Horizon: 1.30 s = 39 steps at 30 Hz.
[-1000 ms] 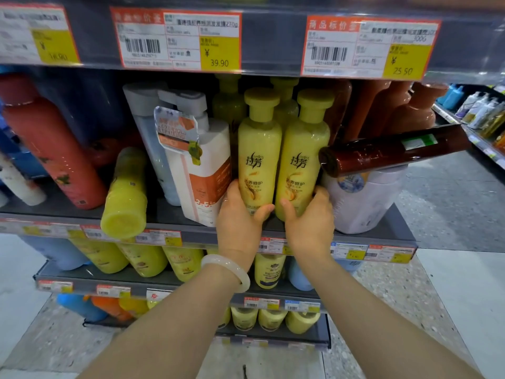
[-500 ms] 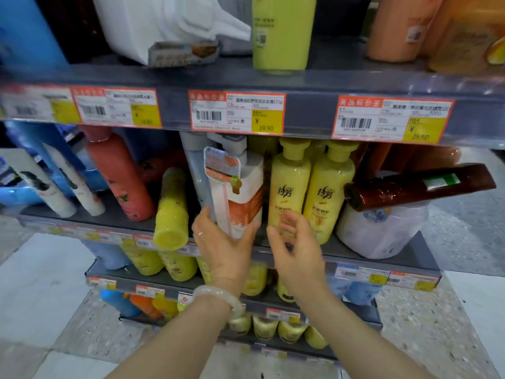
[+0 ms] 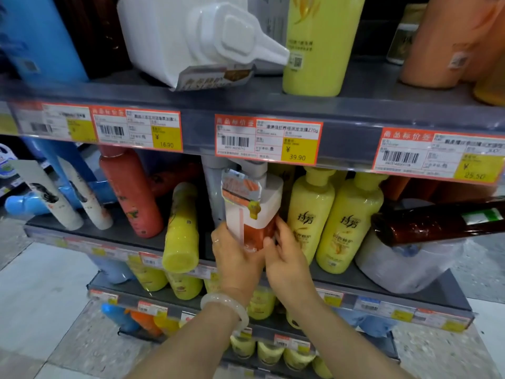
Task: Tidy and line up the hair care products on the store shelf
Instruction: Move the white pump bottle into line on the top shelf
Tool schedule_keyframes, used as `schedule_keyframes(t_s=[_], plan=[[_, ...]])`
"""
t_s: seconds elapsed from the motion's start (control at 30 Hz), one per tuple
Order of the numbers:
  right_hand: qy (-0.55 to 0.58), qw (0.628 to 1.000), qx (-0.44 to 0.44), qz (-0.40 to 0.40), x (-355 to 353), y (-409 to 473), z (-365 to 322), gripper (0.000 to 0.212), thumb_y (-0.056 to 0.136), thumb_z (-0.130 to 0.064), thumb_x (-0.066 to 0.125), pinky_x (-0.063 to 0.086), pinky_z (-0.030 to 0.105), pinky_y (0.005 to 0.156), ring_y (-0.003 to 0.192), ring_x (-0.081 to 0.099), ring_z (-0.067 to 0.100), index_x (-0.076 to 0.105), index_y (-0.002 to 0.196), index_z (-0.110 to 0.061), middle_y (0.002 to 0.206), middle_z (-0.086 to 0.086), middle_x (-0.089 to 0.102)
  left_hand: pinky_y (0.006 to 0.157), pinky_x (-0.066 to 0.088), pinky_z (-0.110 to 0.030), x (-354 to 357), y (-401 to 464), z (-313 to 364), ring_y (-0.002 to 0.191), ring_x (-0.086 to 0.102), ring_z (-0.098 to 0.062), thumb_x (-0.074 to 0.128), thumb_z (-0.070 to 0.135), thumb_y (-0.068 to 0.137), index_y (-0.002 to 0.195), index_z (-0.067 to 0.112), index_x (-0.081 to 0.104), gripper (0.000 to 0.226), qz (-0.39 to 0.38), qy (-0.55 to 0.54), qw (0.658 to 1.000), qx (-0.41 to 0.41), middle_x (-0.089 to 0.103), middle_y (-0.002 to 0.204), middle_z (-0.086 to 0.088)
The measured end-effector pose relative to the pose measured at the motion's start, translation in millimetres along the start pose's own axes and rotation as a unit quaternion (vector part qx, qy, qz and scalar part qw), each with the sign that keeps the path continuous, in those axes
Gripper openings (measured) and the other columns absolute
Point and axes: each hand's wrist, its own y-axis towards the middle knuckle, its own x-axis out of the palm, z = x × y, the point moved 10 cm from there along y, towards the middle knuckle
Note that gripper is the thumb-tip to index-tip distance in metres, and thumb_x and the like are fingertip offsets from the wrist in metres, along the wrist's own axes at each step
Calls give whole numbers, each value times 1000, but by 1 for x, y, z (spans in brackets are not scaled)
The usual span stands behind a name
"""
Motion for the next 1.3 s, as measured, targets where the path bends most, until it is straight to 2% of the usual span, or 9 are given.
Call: schedule_keyframes(t_s=[0.1,0.23,0.4,0.67,0.73,0.9,1.03,1.13,1.3], plan=[[-22,1000,-8,-9,1,1,-2,58,88,-16,56,40,34,107,119,47,5,33,140,-27,132,-8,48,91,49,-47,-1,-2,3,104,55,-28,79,20,63,117,10,47,64,-2,-16,1000,-13,45,112,-6],[-57,998,-40,-1,-4,0,-22,71,80,-23,68,38,24,101,118,43,3,30,139,-26,131,-8,44,91,50,-45,-3,2,15,103,57,-26,79,26,60,119,11,46,69,-19,-50,999,-12,49,117,-13],[-54,997,-38,36,-8,2,-48,100,53,-52,74,44,38,101,123,46,11,28,138,-27,132,-7,46,90,49,-43,-20,-11,29,103,56,-27,64,22,77,118,9,49,46,-4,-58,998,6,49,115,-13],[-42,999,-9,2,4,-35,-51,91,47,-47,83,44,23,85,106,50,7,34,122,-33,112,-15,47,86,49,-29,-51,-60,3,103,59,-6,68,22,76,101,63,42,54,17,-68,997,-31,56,112,7],[-33,999,-9,1,4,-46,-56,85,45,-50,82,45,22,80,103,53,6,33,113,-39,108,-18,49,92,48,-34,-60,-71,4,108,57,-8,67,29,74,104,67,41,55,29,-79,996,-43,55,118,6],[-1,1000,-19,-4,-6,-75,-83,82,46,-38,86,45,21,79,100,54,5,34,110,-40,106,-21,51,94,50,-47,-85,-96,37,109,57,-17,73,36,55,108,54,45,61,34,-86,995,-34,54,115,6],[21,999,-41,-18,-19,-97,-123,81,48,-30,87,46,20,77,101,55,3,37,111,-38,107,-19,53,92,49,-44,-108,-118,91,104,54,-21,59,49,41,117,16,47,84,32,-45,998,-21,48,110,-3],[25,997,-64,-15,-34,-109,-159,83,40,-37,85,50,25,82,102,57,6,40,110,-37,107,-16,57,91,50,-44,-121,-133,131,105,56,-19,69,47,42,119,17,43,86,28,-50,998,-12,55,111,-1],[21,993,-114,-5,-59,-122,-218,75,36,-42,84,52,36,89,102,58,9,39,96,-45,105,-16,57,69,44,-12,-133,-148,194,90,57,-8,80,22,60,106,28,37,64,3,-80,997,14,59,104,4]])
